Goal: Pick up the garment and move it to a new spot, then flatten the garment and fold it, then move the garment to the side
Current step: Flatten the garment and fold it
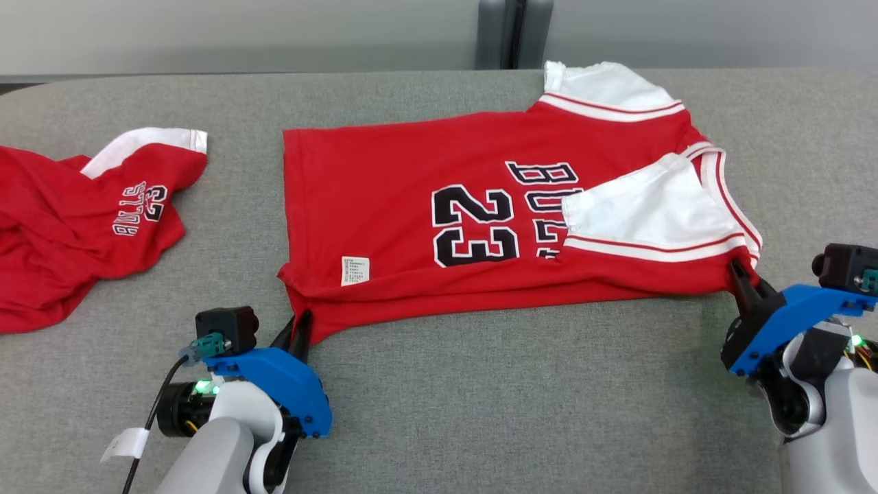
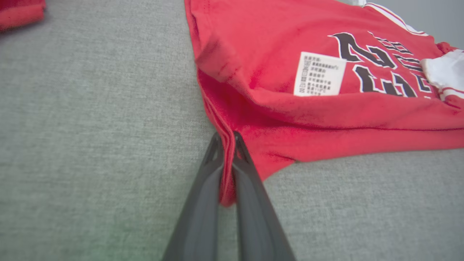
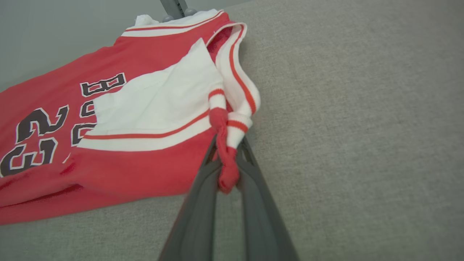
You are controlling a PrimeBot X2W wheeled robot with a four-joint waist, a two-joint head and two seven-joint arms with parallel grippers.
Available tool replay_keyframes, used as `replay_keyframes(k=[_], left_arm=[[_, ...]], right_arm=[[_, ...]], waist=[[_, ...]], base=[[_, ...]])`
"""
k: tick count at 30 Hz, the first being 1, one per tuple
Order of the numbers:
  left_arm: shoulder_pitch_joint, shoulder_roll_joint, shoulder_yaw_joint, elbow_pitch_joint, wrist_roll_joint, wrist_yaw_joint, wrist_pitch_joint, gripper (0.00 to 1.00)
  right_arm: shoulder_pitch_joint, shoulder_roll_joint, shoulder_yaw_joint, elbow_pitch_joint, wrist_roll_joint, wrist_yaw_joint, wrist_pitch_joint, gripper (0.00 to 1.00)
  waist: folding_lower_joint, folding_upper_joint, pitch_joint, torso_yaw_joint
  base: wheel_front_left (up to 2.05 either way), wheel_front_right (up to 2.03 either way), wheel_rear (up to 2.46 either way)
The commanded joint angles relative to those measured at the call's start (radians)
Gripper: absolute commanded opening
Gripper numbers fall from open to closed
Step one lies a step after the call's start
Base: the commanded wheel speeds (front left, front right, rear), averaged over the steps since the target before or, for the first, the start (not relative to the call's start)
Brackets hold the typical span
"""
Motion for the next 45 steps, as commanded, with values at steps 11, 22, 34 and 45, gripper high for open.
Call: replay_keyframes(k=[11,22,34,45], left_arm=[[0.222,0.121,-0.015,-0.244,-0.017,0.032,0.115,0.0],[0.372,0.171,-0.007,-0.378,-0.047,0.099,0.204,0.0],[0.334,0.181,0.007,-0.454,-0.058,0.124,0.231,1.0],[0.057,0.261,0.032,-0.431,-0.077,0.036,0.361,1.0]], right_arm=[[0.31,0.002,-0.032,-0.346,0.125,0.0,0.186,0.0],[0.53,0.002,0.015,-0.416,0.269,0.0,0.218,1.0],[0.396,0.002,0.034,-0.462,0.159,0.0,0.242,1.0],[0.046,-0.033,0.201,-0.407,0.048,0.0,0.289,1.0]], waist=[[-0.0001,0.0,-0.104,-0.01],[-0.0001,0.0,-0.126,-0.021],[-0.0001,0.0,-0.118,-0.022],[-0.0001,0.0,-0.031,-0.055]], base=[[0.0,0.0,0.0],[0.0,0.0,0.0],[0.0,0.0,0.0],[0.0,0.0,0.0]])
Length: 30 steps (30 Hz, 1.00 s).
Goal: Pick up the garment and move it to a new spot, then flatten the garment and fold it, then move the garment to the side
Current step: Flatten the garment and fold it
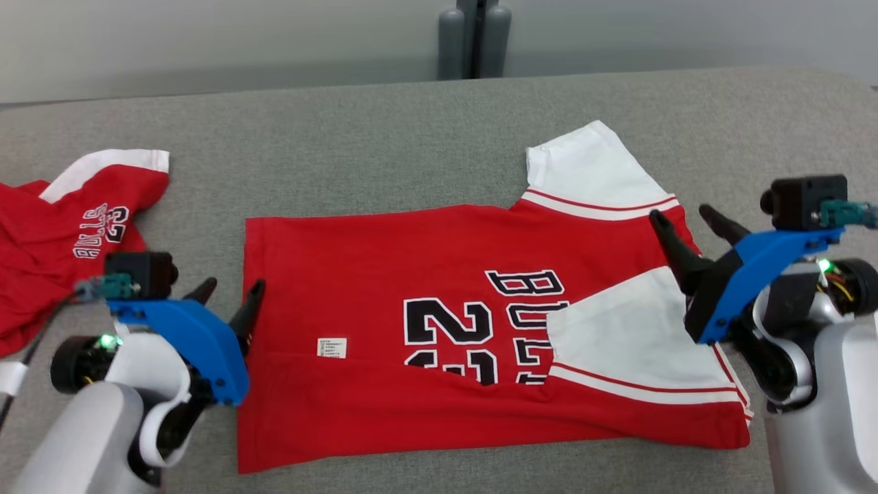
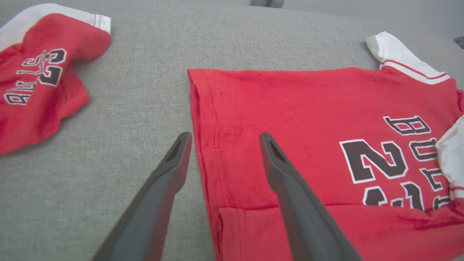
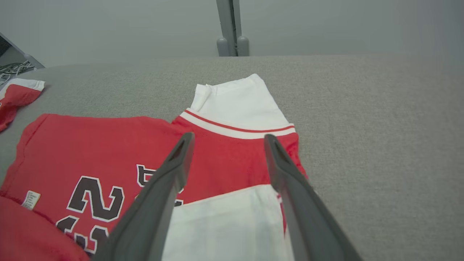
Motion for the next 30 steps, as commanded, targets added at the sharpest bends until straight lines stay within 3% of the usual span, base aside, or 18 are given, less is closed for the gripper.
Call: replay_keyframes(k=[1,6,10,17,25,27,29,30], left_arm=[[-0.039,0.008,0.008,0.012,-0.015,-0.009,0.013,1.0],[-0.181,0.058,0.046,0.07,-0.085,-0.069,0.129,1.0],[-0.262,0.115,0.064,0.095,-0.114,-0.09,0.216,1.0],[-0.314,0.174,0.069,0.117,-0.099,-0.069,0.286,1.0],[-0.297,0.148,0.047,0.151,-0.109,-0.052,0.308,0.97],[-0.299,0.143,0.04,0.153,-0.108,-0.058,0.307,0.5],[-0.301,0.144,0.037,0.155,-0.094,-0.058,0.289,0.11],[-0.303,0.139,0.041,0.156,-0.092,-0.054,0.274,0.0]], right_arm=[[-0.038,-0.008,0.014,0.014,0.0,0.0,-0.007,1.0],[-0.218,-0.042,0.108,0.114,0.02,0.0,-0.03,1.0],[-0.334,-0.041,0.159,0.185,0.041,0.0,-0.062,1.0],[-0.43,-0.044,0.211,0.291,0.067,0.0,-0.131,1.0],[-0.463,-0.067,0.213,0.349,0.096,0.0,-0.17,1.0],[-0.472,-0.071,0.212,0.36,0.098,0.0,-0.173,1.0],[-0.487,-0.072,0.206,0.369,0.1,0.0,-0.179,1.0],[-0.495,-0.071,0.2,0.378,0.104,0.0,-0.18,1.0]], waist=[[-0.0002,-0.0002,0.014,-0.004],[-0.0002,-0.0002,0.095,-0.053],[-0.0002,-0.0002,0.154,-0.09],[-0.0002,-0.0002,0.206,-0.124],[-0.0002,-0.0002,0.238,-0.125],[-0.0002,-0.0002,0.245,-0.121],[-0.0002,-0.0002,0.254,-0.118],[-0.0002,-0.0002,0.258,-0.115]], base=[[0.0,0.0,0.0],[0.0,0.0,0.0],[0.0,0.0,0.0],[0.0,0.0,0.0],[0.0,0.0,0.0],[0.0,0.0,0.0],[0.0,0.0,0.0],[0.0,0.0,0.0]])
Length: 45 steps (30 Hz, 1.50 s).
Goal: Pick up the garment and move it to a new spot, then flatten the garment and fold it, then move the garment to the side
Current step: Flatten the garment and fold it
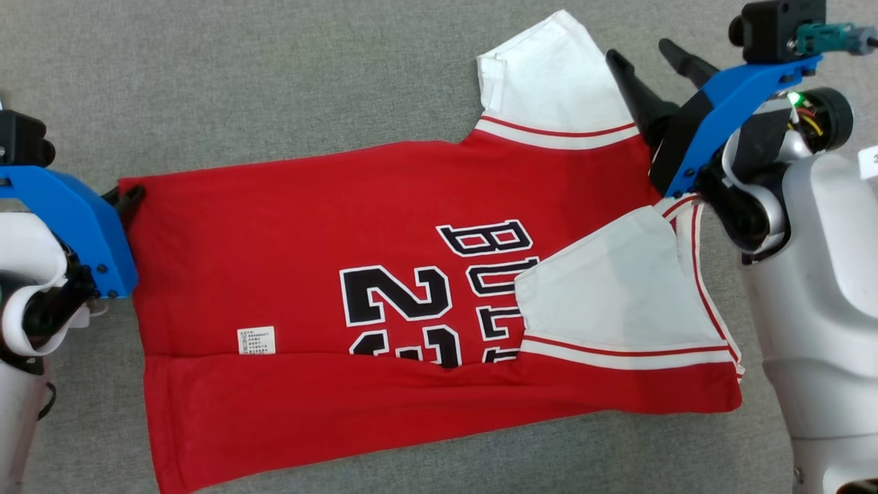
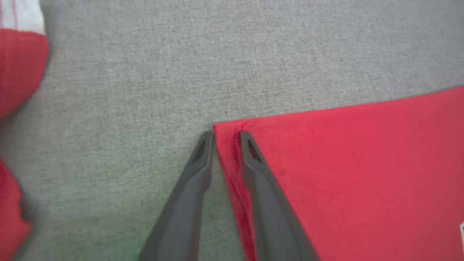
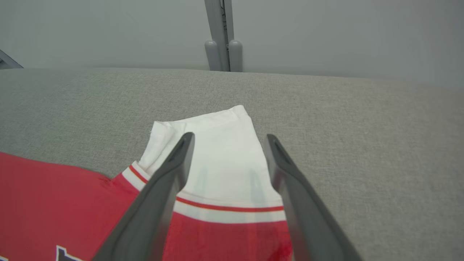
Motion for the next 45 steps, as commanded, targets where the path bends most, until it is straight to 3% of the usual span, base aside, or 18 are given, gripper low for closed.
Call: replay_keyframes(k=[1,4,18,27,28,29,30,41,45], left_arm=[[0.004,-0.02,-0.013,0.016,0.001,0.002,-0.002,0.0],[-0.007,-0.041,-0.018,0.009,0.008,0.0,-0.035,0.0],[-0.088,-0.165,-0.103,0.022,0.018,-0.086,-0.15,0.0],[-0.127,-0.176,-0.125,0.083,0.02,-0.107,-0.201,0.0],[-0.13,-0.179,-0.125,0.089,0.014,-0.109,-0.205,0.0],[-0.133,-0.18,-0.124,0.096,0.013,-0.11,-0.211,0.0],[-0.135,-0.178,-0.125,0.102,0.019,-0.111,-0.219,0.0],[-0.135,-0.198,-0.094,0.169,0.063,-0.095,-0.423,0.0],[-0.105,-0.192,-0.105,0.178,0.071,-0.104,-0.473,0.0]], right_arm=[[-0.029,-0.003,-0.008,0.014,0.009,0.0,-0.002,1.0],[-0.074,-0.021,-0.029,0.069,-0.006,0.0,0.015,1.0],[-0.307,-0.077,-0.079,0.368,-0.199,0.0,0.1,1.0],[-0.327,-0.102,-0.091,0.459,-0.258,0.0,0.083,1.0],[-0.327,-0.1,-0.096,0.468,-0.255,0.0,0.081,0.46],[-0.326,-0.097,-0.095,0.475,-0.252,0.0,0.079,0.07],[-0.327,-0.094,-0.095,0.482,-0.248,0.0,0.074,0.0],[-0.304,-0.097,-0.087,0.441,-0.178,0.0,-0.13,0.0],[-0.266,-0.104,-0.057,0.423,-0.129,0.0,-0.147,0.0]], waist=[[0.0001,0.0,0.011,0.008],[0.0001,0.0,0.041,0.027],[0.0001,0.0,0.123,0.192],[0.0001,0.0,0.133,0.222],[0.0001,0.0,0.134,0.223],[0.0001,0.0,0.134,0.222],[0.0001,0.0,0.133,0.221],[0.0001,0.0,0.051,0.191],[0.0001,0.0,0.008,0.178]], base=[[0.0,0.0,0.0],[0.0,0.0,0.0],[0.0,0.0,0.0],[0.0,0.0,0.0],[0.0,0.0,0.0],[0.0,0.0,0.0],[0.0,0.0,0.0],[0.0,0.0,0.0],[0.0,0.0,0.0]])
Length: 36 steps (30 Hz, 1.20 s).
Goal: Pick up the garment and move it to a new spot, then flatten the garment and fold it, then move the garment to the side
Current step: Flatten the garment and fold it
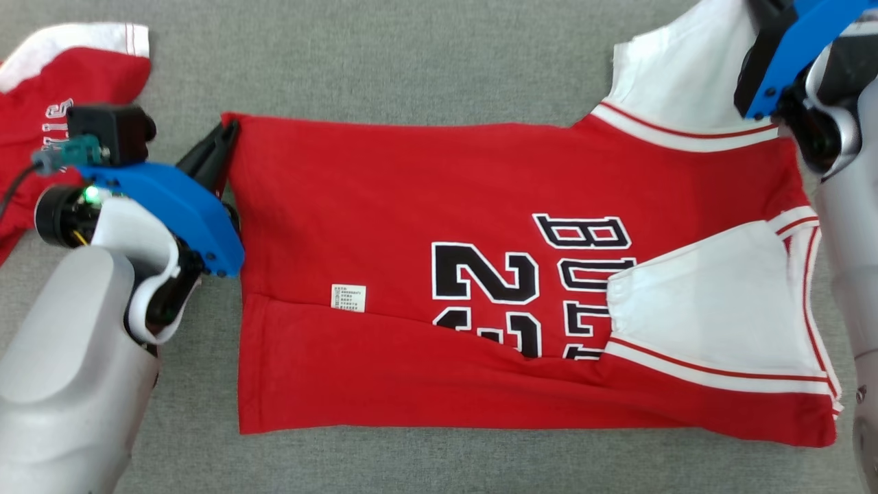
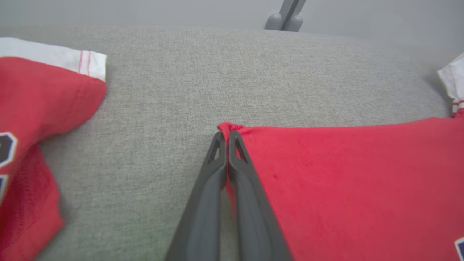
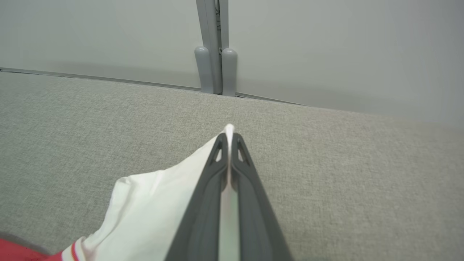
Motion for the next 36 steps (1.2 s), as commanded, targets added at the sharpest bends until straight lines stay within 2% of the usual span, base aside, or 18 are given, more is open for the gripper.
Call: replay_keyframes(k=[1,9,13,18,22,29,35,36], left_arm=[[0.016,0.008,-0.003,0.003,0.009,-0.003,-0.014,0.0],[0.15,0.038,-0.087,-0.036,0.064,-0.019,-0.163,0.0],[0.224,0.041,-0.087,-0.043,0.064,-0.01,-0.235,0.0],[0.295,0.055,-0.103,-0.047,0.09,-0.001,-0.297,0.0],[0.329,0.061,-0.122,-0.029,0.119,0.023,-0.319,0.0],[0.368,0.037,-0.113,-0.008,0.105,0.053,-0.365,0.0],[0.387,0.021,-0.107,0.019,0.09,0.07,-0.386,0.0],[0.393,0.019,-0.105,0.022,0.088,0.073,-0.393,0.22]], right_arm=[[0.021,-0.01,0.008,-0.011,0.018,0.0,-0.002,0.0],[0.228,-0.079,0.112,-0.167,0.191,0.0,0.043,0.0],[0.376,-0.102,0.106,-0.293,0.278,0.0,0.08,0.0],[0.557,-0.123,0.053,-0.461,0.32,0.0,0.129,0.0],[0.69,-0.092,-0.021,-0.584,0.31,0.0,0.168,0.0],[0.899,0.004,-0.125,-0.792,0.247,0.0,0.251,0.0],[1.015,0.079,-0.167,-0.878,0.217,0.0,0.296,0.0],[1.032,0.09,-0.173,-0.883,0.213,0.0,0.304,0.0]], waist=[[-0.0001,-0.0002,-0.029,-0.022],[-0.0001,-0.0002,-0.152,-0.045],[-0.0001,-0.0002,-0.201,-0.056],[-0.0001,-0.0002,-0.238,-0.066],[-0.0001,-0.0002,-0.262,-0.072],[-0.0001,-0.0002,-0.291,-0.085],[-0.0001,-0.0002,-0.313,-0.094],[-0.0001,-0.0002,-0.317,-0.095]], base=[[0.0,0.0,0.0],[0.0,0.0,0.0],[0.0,0.0,0.0],[0.0,0.0,0.0],[0.0,0.0,0.0],[0.0,0.0,0.0],[0.0,0.0,0.0],[0.0,0.0,0.0]])
